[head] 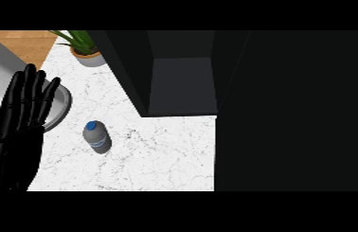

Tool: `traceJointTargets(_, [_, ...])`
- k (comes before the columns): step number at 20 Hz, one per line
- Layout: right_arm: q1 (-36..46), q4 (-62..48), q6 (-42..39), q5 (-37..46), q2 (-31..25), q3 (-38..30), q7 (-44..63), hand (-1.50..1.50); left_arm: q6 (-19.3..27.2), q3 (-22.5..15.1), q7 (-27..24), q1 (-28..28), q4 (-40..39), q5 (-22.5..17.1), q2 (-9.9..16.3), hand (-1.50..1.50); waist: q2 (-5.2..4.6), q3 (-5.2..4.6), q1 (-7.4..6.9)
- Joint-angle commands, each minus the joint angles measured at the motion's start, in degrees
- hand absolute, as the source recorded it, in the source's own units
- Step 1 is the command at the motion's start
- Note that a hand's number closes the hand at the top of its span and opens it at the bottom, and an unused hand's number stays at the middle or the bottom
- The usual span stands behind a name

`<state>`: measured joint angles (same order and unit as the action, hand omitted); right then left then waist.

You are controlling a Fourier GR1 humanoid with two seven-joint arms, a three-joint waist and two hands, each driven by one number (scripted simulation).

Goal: Pick up the bottled water, place it into the cabinet and close the cabinet

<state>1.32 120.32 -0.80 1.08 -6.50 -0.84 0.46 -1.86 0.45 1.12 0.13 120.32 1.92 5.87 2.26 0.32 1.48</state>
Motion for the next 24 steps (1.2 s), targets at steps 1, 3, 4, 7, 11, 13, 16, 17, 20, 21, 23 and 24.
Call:
traceJointTargets(1, [-1.12, 3.48, 0.66, -0.59, 0.11, -1.55, 1.87, -1.50, -0.15, -1.60, 2.58, -1.00, 3.51, 1.36, 0.13, -1.50, -2.16, -0.31, -1.34])
traceJointTargets(3, [-7.05, 8.01, -0.51, -0.87, 0.26, 0.05, 4.28, -1.50, -0.39, -0.64, 2.53, 0.55, 4.18, 2.72, 1.21, -1.50, -2.12, -0.31, -1.23])
traceJointTargets(4, [-11.96, 10.38, -2.39, -0.86, -0.80, -0.38, 1.90, -1.50, -0.04, -2.57, 1.69, 2.30, 4.22, 4.22, 0.09, -1.50, -2.10, -0.31, -1.07])
traceJointTargets(7, [-13.28, 7.49, -5.93, -8.28, 0.86, 4.21, 6.60, -1.50, 2.59, -3.39, 10.51, 6.08, 4.55, -0.98, -4.85, -1.50, -1.97, -0.25, -1.67])
traceJointTargets(11, [-21.77, 18.25, -7.95, -13.03, -0.18, 4.37, 10.31, -1.50, 3.94, -3.44, 16.29, 5.13, 7.54, -1.49, -4.96, -1.50, -2.01, -0.30, -0.78])
traceJointTargets(13, [-26.66, 19.90, -9.45, -12.57, 0.32, 5.55, 7.48, -1.50, 4.83, -8.97, 19.71, 10.94, 15.98, 1.36, -5.77, -1.50, -1.92, -0.27, -1.10])
traceJointTargets(16, [-26.14, 20.78, -10.61, -15.36, -0.69, 2.12, 8.41, -1.50, 5.50, -12.22, 21.60, 13.60, 19.42, 2.94, -5.82, -1.50, -2.08, -0.28, -1.32])
traceJointTargets(17, [-29.55, 24.72, -10.71, -16.55, -0.89, 1.69, 10.29, -1.50, 2.46, -7.81, 15.55, 18.39, 19.02, -1.30, -4.77, -1.50, -2.02, -0.33, -1.35])
traceJointTargets(20, [-32.25, 26.06, -11.83, -15.20, -0.21, 3.41, 8.79, -1.50, 3.89, -11.57, 19.58, 19.77, 23.02, 1.46, -5.13, -1.50, -1.99, -0.31, -1.22])
traceJointTargets(21, [-34.02, 24.57, -12.91, -13.59, 1.04, 4.84, 5.70, -1.50, 4.34, -10.89, 20.05, 17.43, 22.84, 1.04, -5.38, -1.50, -2.04, -0.30, -1.08])
traceJointTargets(23, [-33.79, 28.88, -11.51, -15.96, 0.14, 3.41, 9.89, -1.50, 3.70, -10.48, 19.60, 22.06, 24.95, 0.76, -4.82, -1.50, -2.00, -0.33, -1.31])
traceJointTargets(24, [-38.98, 29.02, -14.17, -14.46, 0.64, 5.10, 5.33, -1.50, 2.15, -7.65, 17.34, 23.05, 23.37, -2.91, -3.99, -1.50, -1.90, -0.34, -0.97])
